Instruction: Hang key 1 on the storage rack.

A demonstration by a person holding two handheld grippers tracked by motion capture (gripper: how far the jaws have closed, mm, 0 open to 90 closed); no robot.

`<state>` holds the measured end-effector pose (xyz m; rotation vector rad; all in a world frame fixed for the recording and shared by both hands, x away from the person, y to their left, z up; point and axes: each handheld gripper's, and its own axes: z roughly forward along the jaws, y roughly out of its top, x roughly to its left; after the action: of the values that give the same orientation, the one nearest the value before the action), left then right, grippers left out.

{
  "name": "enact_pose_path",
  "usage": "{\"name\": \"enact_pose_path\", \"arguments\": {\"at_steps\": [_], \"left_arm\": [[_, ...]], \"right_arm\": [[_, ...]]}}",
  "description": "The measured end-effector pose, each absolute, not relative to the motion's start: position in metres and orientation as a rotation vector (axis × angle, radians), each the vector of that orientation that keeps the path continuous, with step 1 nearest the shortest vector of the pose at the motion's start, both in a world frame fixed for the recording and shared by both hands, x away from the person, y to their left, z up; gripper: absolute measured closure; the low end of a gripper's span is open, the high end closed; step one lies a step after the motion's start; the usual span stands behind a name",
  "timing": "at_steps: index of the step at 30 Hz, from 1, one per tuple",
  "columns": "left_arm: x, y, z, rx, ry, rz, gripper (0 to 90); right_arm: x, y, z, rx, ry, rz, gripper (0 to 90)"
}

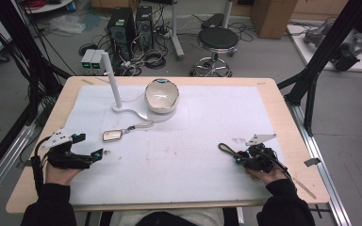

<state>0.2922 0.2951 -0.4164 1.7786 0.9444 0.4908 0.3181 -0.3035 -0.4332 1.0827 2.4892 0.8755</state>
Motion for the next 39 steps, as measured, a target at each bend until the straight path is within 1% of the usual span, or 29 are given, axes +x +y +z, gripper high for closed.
{"name": "enact_pose_path", "arguments": {"at_steps": [8,22,29,31,38,39], "left_arm": [[0.293,0.292,-0.416,1.780,0.924,0.475,1.7],[0.292,0.294,-0.416,1.756,0.933,0.482,1.7],[0.291,0.295,-0.415,1.756,0.930,0.484,1.7],[0.291,0.295,-0.416,1.758,0.930,0.482,1.7],[0.291,0.296,-0.415,1.743,0.929,0.478,1.7],[0.291,0.296,-0.415,1.743,0.929,0.477,1.7]], "right_arm": [[0.312,-0.302,-0.432,1.092,2.479,0.882,74.7],[0.314,-0.298,-0.416,1.122,2.401,1.073,75.7],[0.325,-0.277,-0.402,1.074,2.429,1.101,75.6],[0.330,-0.267,-0.391,1.038,2.443,1.082,75.6],[0.336,-0.255,-0.366,0.987,2.452,1.089,75.5],[0.339,-0.250,-0.358,0.972,2.461,1.106,75.5]]}}
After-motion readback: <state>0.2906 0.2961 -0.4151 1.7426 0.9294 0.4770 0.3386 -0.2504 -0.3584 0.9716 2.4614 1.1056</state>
